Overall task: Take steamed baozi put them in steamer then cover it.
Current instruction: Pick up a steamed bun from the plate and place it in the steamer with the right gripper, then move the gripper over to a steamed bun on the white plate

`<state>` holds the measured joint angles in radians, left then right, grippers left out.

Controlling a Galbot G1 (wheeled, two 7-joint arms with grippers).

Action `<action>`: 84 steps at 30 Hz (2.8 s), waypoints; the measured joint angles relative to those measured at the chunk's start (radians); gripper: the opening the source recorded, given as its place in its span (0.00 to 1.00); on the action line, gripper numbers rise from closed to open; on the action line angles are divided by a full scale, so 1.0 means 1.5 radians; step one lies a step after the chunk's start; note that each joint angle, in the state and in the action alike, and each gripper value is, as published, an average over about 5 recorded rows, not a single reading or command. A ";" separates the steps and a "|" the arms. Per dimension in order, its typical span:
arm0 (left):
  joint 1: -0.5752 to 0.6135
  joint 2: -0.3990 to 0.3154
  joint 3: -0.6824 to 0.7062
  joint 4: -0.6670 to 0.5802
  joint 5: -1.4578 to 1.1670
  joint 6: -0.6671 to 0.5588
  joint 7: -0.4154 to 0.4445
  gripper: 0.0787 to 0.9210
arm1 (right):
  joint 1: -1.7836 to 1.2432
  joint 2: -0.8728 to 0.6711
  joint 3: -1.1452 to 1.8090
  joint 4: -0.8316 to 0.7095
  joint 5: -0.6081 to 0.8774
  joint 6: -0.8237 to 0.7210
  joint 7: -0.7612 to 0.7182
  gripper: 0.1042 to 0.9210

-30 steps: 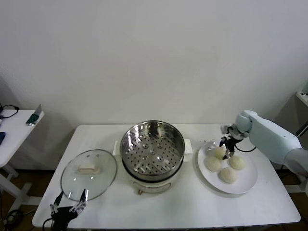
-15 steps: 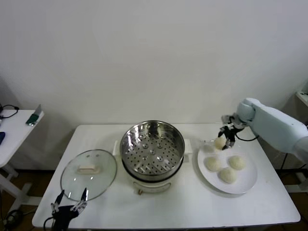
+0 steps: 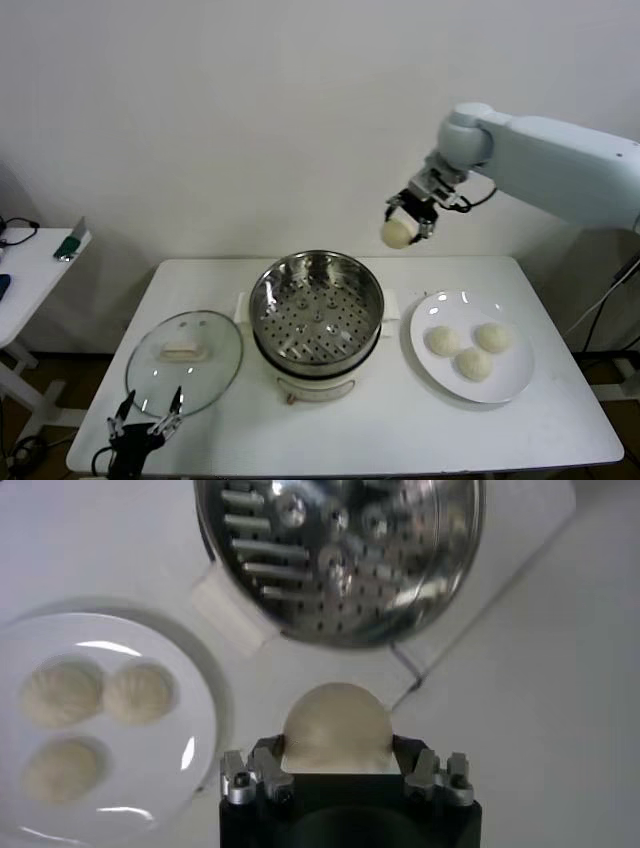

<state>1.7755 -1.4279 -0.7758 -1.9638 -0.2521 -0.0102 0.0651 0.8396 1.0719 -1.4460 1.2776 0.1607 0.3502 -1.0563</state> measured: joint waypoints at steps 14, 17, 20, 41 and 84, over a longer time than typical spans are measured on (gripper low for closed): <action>0.011 -0.002 -0.004 -0.013 0.001 -0.001 -0.001 0.88 | -0.093 0.136 0.007 -0.039 -0.178 0.135 0.089 0.74; 0.013 -0.004 -0.004 -0.017 0.001 -0.001 -0.001 0.88 | -0.123 0.155 0.013 -0.067 -0.210 0.149 0.099 0.74; 0.015 -0.005 -0.004 -0.019 0.001 -0.001 -0.001 0.88 | -0.150 0.170 0.019 -0.094 -0.237 0.158 0.106 0.74; 0.011 -0.010 -0.001 -0.019 0.005 -0.001 -0.002 0.88 | -0.198 0.199 0.026 -0.174 -0.222 0.170 0.122 0.88; -0.012 -0.002 0.004 0.000 0.014 0.003 0.001 0.88 | -0.197 -0.286 -0.098 0.082 0.156 -0.421 0.139 0.88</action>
<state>1.7570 -1.4311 -0.7693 -1.9635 -0.2310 -0.0059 0.0662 0.5446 0.6426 -1.5932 1.4005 0.3954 -0.2813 -0.8471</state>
